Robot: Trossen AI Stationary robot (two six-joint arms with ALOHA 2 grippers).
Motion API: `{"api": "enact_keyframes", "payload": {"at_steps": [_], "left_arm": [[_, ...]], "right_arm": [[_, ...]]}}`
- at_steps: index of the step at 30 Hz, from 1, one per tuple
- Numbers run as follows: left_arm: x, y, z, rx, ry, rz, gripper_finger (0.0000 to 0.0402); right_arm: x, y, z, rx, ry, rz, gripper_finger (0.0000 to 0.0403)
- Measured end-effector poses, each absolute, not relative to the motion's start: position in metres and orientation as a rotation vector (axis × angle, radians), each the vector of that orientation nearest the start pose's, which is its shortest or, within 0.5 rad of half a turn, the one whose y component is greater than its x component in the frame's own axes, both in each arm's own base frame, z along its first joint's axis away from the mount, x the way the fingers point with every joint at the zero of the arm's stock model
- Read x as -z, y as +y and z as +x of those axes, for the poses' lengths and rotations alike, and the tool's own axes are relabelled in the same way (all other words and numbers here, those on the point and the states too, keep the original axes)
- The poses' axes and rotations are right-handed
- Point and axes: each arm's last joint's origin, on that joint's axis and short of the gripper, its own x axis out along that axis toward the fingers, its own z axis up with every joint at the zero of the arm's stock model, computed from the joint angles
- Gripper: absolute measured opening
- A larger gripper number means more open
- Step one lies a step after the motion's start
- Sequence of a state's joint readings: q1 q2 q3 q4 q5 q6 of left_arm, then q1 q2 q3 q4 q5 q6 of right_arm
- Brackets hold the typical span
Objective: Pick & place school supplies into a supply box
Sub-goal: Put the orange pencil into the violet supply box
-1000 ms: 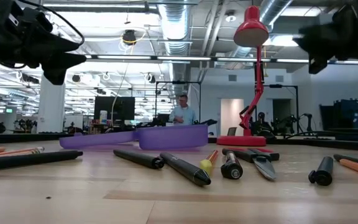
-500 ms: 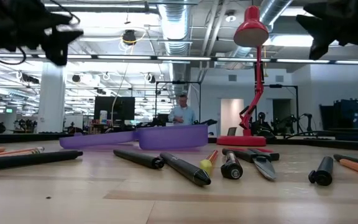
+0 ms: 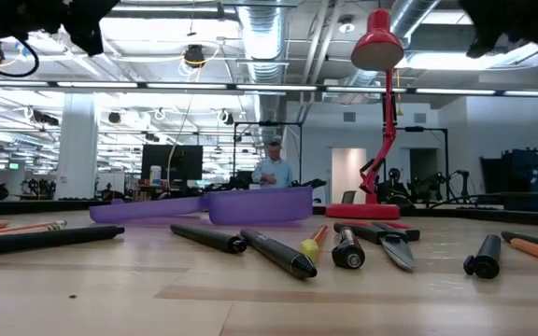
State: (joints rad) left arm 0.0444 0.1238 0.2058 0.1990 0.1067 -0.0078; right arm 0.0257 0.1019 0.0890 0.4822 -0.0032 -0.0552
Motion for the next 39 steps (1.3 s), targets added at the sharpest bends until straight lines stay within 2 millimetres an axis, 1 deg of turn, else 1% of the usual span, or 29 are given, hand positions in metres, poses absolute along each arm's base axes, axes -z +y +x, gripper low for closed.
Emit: {"api": "enact_keyframes", "payload": {"at_steps": [3,5,8,11,14,17,21,25,28,31,35,39], "left_arm": [[-0.243,-0.001,0.095,0.116,-0.215,0.015,0.0162],[-0.242,-0.002,0.101,0.139,-0.139,-0.002,0.0162],[-0.244,-0.003,0.113,0.117,-0.042,-0.026,0.0162],[-0.255,-0.007,0.127,0.121,0.024,-0.018,0.0162],[-0.271,-0.014,0.144,0.137,0.082,0.019,0.0162],[-0.285,-0.023,0.16,0.129,0.187,0.057,0.0162],[-0.289,-0.037,0.177,0.07,0.384,0.086,0.0162],[-0.284,-0.058,0.186,0.008,0.509,0.035,0.0162],[-0.273,-0.077,0.186,-0.032,0.57,-0.059,0.0162],[-0.259,-0.102,0.182,-0.085,0.622,-0.171,0.0162],[-0.238,-0.138,0.174,-0.143,0.672,-0.295,0.0162],[-0.216,-0.165,0.165,-0.2,0.716,-0.407,0.0162]], "right_arm": [[-0.236,0.002,0.088,-0.014,-0.513,-0.055,0.0107],[-0.237,0.002,0.089,-0.014,-0.496,-0.055,0.0107],[-0.238,0.002,0.093,-0.012,-0.45,-0.056,0.0107],[-0.241,0.002,0.097,-0.005,-0.421,-0.071,0.0107],[-0.248,0.002,0.102,-0.004,-0.398,-0.082,0.0107],[-0.254,0.003,0.111,-0.007,-0.342,-0.085,0.0107],[-0.263,0.003,0.125,-0.016,-0.188,-0.085,0.0107],[-0.273,0.005,0.143,-0.021,-0.059,-0.088,0.0107],[-0.271,0.006,0.156,0.023,0.042,-0.101,0.0107],[-0.269,0.005,0.163,0.081,0.092,-0.107,0.0107],[-0.262,0.004,0.17,0.127,0.149,-0.106,0.0107],[-0.258,0.004,0.174,0.15,0.176,-0.102,0.0107]]}}
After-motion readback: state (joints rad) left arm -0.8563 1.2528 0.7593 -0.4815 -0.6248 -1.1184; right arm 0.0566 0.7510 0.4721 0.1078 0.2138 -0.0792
